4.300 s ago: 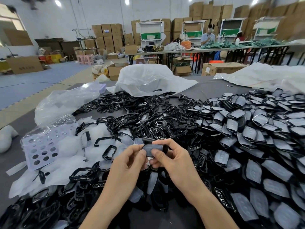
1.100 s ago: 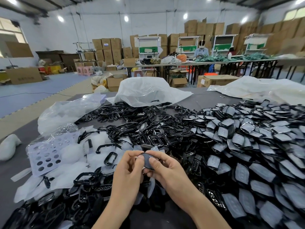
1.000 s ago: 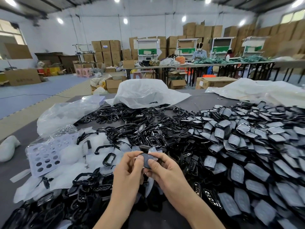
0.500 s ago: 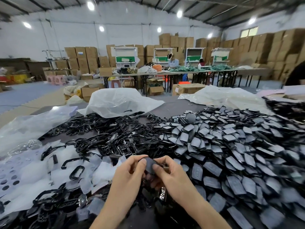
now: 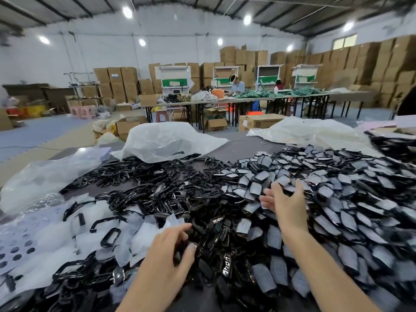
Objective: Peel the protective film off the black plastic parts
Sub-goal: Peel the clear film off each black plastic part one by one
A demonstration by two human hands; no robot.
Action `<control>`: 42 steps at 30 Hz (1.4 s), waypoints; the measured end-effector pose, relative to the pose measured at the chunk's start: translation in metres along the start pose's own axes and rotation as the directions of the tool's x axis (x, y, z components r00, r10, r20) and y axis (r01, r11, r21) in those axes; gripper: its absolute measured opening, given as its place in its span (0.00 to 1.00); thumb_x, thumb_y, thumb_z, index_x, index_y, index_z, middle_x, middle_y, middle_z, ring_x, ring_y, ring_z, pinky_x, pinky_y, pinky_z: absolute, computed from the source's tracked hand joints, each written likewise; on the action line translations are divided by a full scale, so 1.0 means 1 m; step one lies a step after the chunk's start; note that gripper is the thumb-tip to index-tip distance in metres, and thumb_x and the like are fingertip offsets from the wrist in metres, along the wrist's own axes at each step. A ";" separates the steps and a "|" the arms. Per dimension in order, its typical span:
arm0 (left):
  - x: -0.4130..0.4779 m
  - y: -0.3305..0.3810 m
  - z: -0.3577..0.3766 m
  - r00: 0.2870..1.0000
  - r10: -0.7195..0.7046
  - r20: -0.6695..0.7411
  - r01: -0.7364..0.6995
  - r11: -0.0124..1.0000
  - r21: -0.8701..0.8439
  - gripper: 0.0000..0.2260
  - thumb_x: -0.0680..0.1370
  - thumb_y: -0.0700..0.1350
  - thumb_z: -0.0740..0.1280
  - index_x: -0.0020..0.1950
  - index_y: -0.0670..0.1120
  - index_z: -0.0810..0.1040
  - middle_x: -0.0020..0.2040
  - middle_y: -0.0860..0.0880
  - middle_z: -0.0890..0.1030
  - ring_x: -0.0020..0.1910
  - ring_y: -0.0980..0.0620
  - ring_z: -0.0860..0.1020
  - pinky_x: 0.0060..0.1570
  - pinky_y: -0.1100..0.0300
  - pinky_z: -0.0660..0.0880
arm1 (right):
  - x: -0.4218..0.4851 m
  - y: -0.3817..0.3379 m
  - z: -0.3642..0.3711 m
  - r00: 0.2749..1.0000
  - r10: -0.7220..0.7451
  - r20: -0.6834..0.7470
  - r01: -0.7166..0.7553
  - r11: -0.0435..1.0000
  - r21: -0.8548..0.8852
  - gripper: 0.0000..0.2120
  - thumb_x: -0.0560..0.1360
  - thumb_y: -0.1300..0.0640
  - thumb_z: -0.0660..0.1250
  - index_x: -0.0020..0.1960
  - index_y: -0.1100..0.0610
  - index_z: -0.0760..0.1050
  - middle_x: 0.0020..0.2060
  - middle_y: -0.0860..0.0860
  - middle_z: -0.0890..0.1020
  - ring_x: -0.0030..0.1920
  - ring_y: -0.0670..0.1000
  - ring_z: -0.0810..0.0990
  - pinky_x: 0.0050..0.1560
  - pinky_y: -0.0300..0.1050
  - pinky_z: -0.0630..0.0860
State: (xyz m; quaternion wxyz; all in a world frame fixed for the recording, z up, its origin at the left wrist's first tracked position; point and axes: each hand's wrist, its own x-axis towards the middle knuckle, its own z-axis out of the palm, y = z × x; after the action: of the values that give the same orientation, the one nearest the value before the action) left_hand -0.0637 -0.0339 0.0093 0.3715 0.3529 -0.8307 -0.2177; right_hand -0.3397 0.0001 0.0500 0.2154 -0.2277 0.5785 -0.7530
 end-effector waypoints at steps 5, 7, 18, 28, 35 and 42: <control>-0.018 -0.032 -0.005 0.987 0.122 0.109 -0.163 0.784 0.599 0.26 0.69 0.63 0.61 0.61 0.52 0.81 0.59 0.49 0.81 0.56 0.48 0.78 0.55 0.50 0.78 | -0.055 0.031 0.050 0.956 -0.084 0.283 0.140 0.973 -0.185 0.27 0.83 0.53 0.62 0.78 0.43 0.57 0.45 0.44 0.87 0.41 0.46 0.86 0.39 0.37 0.80; -0.015 -0.045 -0.007 0.995 0.076 0.061 -0.098 0.764 0.638 0.24 0.70 0.60 0.63 0.60 0.50 0.82 0.60 0.45 0.80 0.55 0.44 0.80 0.52 0.47 0.79 | -0.068 0.042 0.071 0.914 -0.100 0.394 0.232 0.924 -0.304 0.24 0.82 0.50 0.61 0.76 0.42 0.60 0.49 0.43 0.85 0.46 0.37 0.82 0.42 0.30 0.76; 0.014 -0.077 -0.017 0.984 -0.051 -0.168 0.132 0.843 0.521 0.13 0.71 0.55 0.73 0.52 0.53 0.78 0.43 0.54 0.75 0.46 0.49 0.77 0.35 0.55 0.76 | -0.089 0.096 0.117 0.772 -0.118 0.624 0.622 0.343 -0.704 0.21 0.82 0.46 0.56 0.74 0.45 0.67 0.71 0.45 0.71 0.71 0.49 0.67 0.72 0.45 0.60; 0.015 -0.076 -0.028 0.959 -0.170 -0.228 0.206 0.968 0.141 0.05 0.76 0.63 0.64 0.46 0.65 0.72 0.46 0.69 0.77 0.41 0.65 0.76 0.32 0.64 0.68 | -0.091 0.095 0.116 0.712 -0.290 0.640 0.700 0.375 -0.608 0.15 0.82 0.47 0.59 0.66 0.47 0.74 0.58 0.43 0.77 0.59 0.47 0.73 0.63 0.44 0.69; 0.011 -0.070 -0.028 0.988 -0.087 -0.127 0.099 0.991 0.093 0.08 0.77 0.59 0.61 0.50 0.58 0.75 0.43 0.60 0.80 0.42 0.58 0.78 0.37 0.59 0.74 | -0.100 0.079 0.116 0.708 -0.103 0.698 0.384 0.886 -0.259 0.09 0.81 0.47 0.63 0.60 0.38 0.76 0.51 0.39 0.84 0.51 0.41 0.81 0.50 0.28 0.74; 0.007 -0.068 -0.030 0.984 -0.112 -0.141 0.124 0.989 0.078 0.07 0.78 0.58 0.62 0.43 0.58 0.70 0.36 0.62 0.73 0.34 0.57 0.70 0.32 0.62 0.64 | -0.088 0.071 0.116 0.857 -0.012 0.515 0.022 1.000 -0.014 0.12 0.83 0.56 0.62 0.50 0.44 0.82 0.42 0.49 0.86 0.40 0.47 0.83 0.42 0.38 0.79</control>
State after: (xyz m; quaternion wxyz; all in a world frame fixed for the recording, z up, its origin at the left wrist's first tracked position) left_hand -0.0155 -0.0872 -0.0113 0.3981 0.4313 -0.7897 -0.1785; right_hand -0.1956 -0.0546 -0.0008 0.3530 -0.4277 0.5054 -0.6611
